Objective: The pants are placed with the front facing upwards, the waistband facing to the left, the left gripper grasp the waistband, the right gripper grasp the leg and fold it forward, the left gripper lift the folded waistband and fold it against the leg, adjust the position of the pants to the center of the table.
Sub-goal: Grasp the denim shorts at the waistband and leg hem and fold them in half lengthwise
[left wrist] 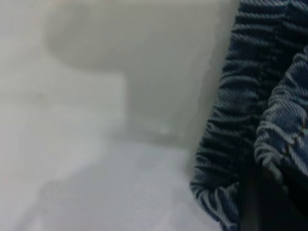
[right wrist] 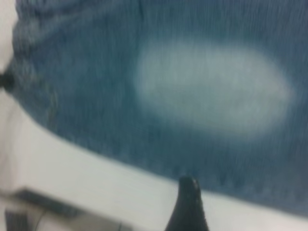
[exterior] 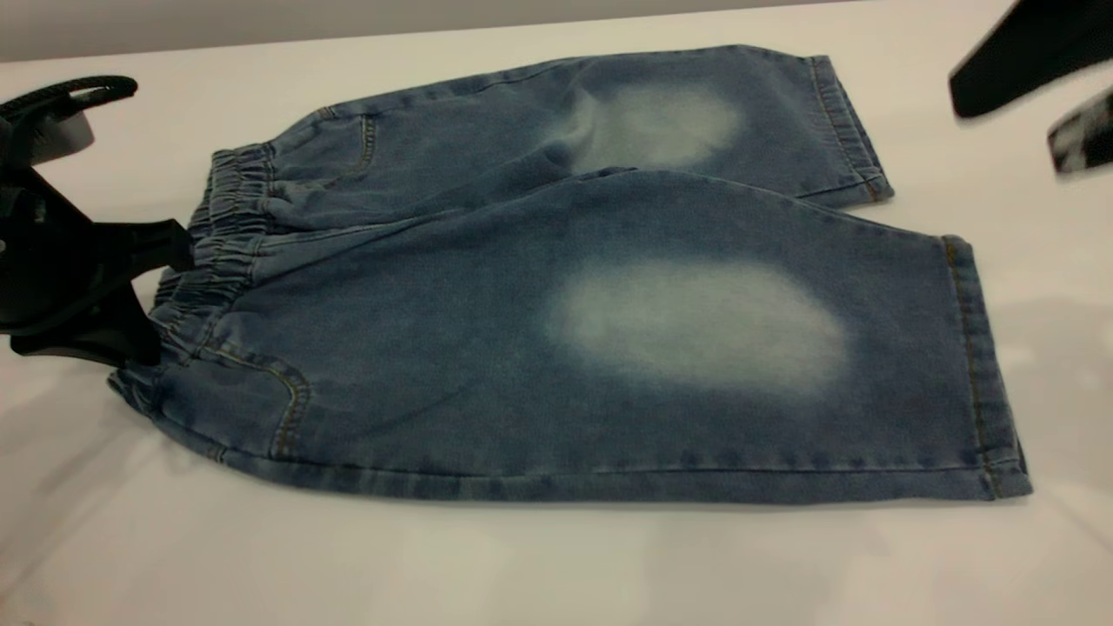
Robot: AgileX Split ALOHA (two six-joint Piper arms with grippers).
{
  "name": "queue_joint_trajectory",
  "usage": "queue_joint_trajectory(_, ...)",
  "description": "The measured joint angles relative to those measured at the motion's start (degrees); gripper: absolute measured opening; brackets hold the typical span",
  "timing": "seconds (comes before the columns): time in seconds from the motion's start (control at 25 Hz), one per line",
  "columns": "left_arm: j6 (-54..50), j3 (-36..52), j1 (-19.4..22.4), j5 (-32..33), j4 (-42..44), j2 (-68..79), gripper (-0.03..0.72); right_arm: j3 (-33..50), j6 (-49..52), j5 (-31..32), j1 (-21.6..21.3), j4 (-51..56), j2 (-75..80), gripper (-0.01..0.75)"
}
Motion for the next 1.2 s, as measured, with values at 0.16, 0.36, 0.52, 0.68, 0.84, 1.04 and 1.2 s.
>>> queue_joint_trajectory(0.16, 0.19, 0.00, 0.00, 0.00, 0.00, 0.00, 0.060, 2.02, 0.00, 0.56, 0.00, -0.10, 3.49, 0.489)
queue_joint_trajectory(0.36, 0.19, 0.00, 0.00, -0.10, 0.00, 0.00, 0.060, 3.87, -1.46, -1.49, 0.00, 0.53, 9.61, 0.489)
queue_joint_trajectory(0.52, 0.19, 0.00, 0.00, -0.10, 0.00, 0.00, 0.060, 3.87, -2.54, -4.49, 0.00, 0.78, 14.39, 0.489)
queue_joint_trajectory(0.68, 0.19, 0.00, 0.00, -0.10, 0.00, 0.00, 0.060, 3.87, -2.73, -5.35, 0.00, 0.78, 19.58, 0.489)
queue_joint_trajectory(0.84, 0.29, 0.00, 0.00, -0.05, 0.00, 0.00, 0.060, 3.87, -4.35, -6.01, 0.00, 0.84, 24.56, 0.489)
queue_joint_trajectory(1.04, 0.55, 0.00, 0.00, -0.05, 0.00, 0.00, 0.060, 3.87, -7.57, -9.20, 0.00, 2.64, 28.56, 0.489)
queue_joint_trajectory(1.2, 0.55, 0.00, 0.00, -0.05, 0.00, 0.00, 0.060, 3.87, -11.52, -10.91, 0.00, 5.27, 30.42, 0.489)
